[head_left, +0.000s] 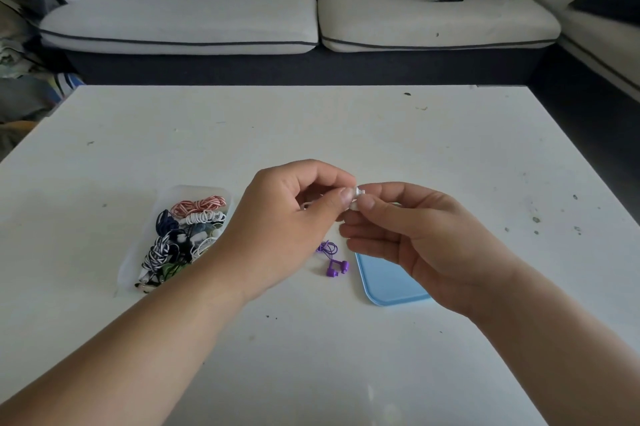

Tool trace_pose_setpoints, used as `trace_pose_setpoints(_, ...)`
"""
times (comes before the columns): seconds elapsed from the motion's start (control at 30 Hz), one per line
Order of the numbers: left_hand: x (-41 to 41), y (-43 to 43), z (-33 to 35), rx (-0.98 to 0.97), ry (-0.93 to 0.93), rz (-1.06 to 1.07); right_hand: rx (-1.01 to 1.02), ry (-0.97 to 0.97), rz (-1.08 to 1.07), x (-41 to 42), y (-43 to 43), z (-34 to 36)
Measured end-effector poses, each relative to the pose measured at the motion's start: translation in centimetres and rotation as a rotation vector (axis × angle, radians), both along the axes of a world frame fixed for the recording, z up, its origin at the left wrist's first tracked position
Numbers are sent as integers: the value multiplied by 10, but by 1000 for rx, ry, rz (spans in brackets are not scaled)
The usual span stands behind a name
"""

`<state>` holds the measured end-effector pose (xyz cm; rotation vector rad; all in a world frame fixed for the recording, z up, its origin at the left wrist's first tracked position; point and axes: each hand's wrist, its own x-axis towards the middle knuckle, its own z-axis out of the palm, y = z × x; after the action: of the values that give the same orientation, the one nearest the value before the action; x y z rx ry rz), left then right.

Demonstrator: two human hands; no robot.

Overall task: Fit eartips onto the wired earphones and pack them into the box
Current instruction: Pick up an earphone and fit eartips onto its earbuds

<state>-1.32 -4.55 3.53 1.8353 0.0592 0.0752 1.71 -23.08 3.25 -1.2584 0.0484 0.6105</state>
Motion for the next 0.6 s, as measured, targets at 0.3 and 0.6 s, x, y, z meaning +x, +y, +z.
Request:
trace_pose_setpoints(0.3,2,-5,0,-112,49,68,30,0,-15,0,1,-1)
trace_pose_setpoints(0.6,2,-11,-1,-158,100,91,-154,-113,0,-1,2,-5)
